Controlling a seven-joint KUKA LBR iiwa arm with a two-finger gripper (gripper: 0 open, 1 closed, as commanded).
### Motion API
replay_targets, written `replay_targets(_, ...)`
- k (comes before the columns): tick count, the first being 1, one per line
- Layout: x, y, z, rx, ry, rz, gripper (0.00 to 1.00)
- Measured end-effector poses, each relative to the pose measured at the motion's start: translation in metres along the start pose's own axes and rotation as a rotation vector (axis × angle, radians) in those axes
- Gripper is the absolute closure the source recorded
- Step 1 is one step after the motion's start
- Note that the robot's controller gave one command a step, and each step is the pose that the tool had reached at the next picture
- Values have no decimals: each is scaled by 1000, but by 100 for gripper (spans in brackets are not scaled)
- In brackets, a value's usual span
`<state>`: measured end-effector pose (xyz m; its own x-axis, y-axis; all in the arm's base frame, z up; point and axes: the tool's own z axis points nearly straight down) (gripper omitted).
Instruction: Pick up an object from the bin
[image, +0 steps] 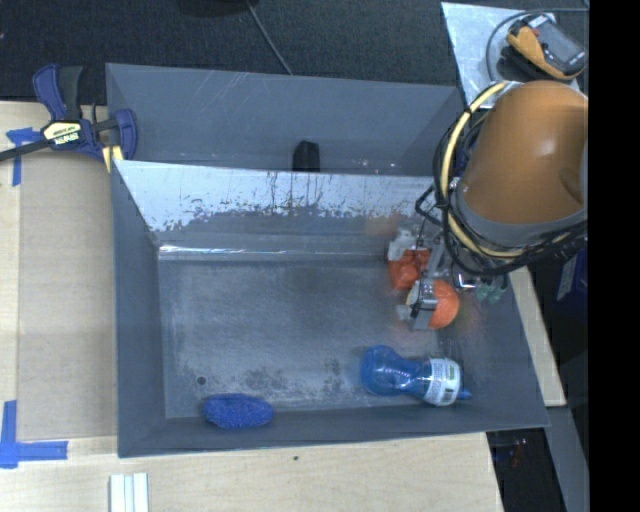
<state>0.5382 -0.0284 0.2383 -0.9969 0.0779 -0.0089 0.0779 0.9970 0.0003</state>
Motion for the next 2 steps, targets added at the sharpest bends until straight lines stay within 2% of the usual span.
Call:
replay_targets(1,3,-28,10,1,1,46,0)
replay_targets(2,-3,-34,3,1,-2,94,0)
